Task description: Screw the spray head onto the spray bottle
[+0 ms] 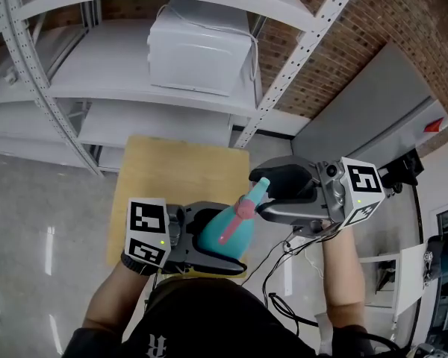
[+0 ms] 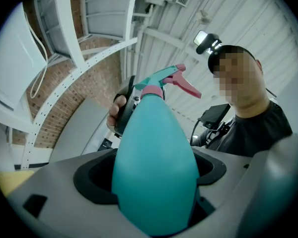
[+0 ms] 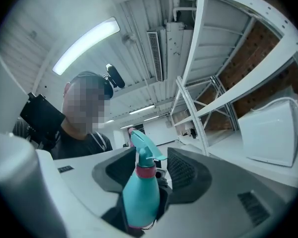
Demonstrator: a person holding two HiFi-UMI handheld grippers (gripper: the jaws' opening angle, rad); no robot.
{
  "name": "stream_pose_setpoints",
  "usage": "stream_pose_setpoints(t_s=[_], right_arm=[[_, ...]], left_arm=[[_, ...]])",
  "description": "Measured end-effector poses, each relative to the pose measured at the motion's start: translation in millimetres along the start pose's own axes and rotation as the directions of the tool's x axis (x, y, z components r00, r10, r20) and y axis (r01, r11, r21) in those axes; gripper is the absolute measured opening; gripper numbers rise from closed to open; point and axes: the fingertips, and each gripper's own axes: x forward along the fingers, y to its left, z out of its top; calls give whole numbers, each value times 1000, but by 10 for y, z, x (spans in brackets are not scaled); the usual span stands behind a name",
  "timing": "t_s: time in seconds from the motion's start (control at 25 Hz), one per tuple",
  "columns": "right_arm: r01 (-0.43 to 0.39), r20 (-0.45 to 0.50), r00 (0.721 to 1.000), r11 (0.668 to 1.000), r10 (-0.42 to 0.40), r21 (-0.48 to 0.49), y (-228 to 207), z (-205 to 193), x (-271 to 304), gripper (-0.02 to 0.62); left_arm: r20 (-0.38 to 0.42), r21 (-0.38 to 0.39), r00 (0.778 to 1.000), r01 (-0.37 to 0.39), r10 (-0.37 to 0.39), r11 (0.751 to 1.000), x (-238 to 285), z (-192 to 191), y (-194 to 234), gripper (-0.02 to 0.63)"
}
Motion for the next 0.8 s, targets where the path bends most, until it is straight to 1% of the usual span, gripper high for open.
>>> stream_pose_setpoints(t_s=[0.2, 0.36, 0.52, 0.56, 0.6, 0.68, 0.72, 0.76, 0.8], right_arm=[[132, -34, 991, 991, -132, 1, -26, -7, -106, 196], [206, -67, 976, 978, -206, -15, -21, -27, -111, 196], [259, -72, 964, 966, -257, 16, 15, -43, -89, 196], [265, -76, 962, 964, -263, 6, 44, -47, -77, 196], [264, -80, 961, 964, -265, -20, 82, -42, -74, 196], [230, -53, 970, 968, -236, -101, 194, 34, -131, 196], [186, -15, 982, 975, -189, -125, 260, 100, -205, 196], [122, 32, 992, 984, -119, -127, 314, 161, -302, 196], [48, 80, 996, 992, -38, -116, 337, 206, -402, 197]], left_arm=[[36, -39, 995, -90, 92, 995, -95, 71, 202, 423], [14, -19, 989, -150, 150, 989, -109, 56, 290, 423], [-7, 6, 979, -205, 206, 979, -117, 27, 363, 423], [-13, 14, 980, -199, 199, 980, -121, 22, 357, 423], [-17, 21, 984, -176, 176, 984, -123, 21, 329, 423], [-25, 30, 995, -93, 94, 995, -107, 23, 199, 423], [-32, 34, 999, -39, 40, 999, -88, 24, 103, 423], [-39, 35, 999, 22, -21, 999, -65, 24, -10, 423], [-46, 30, 995, 89, -87, 996, -37, 22, -134, 423]])
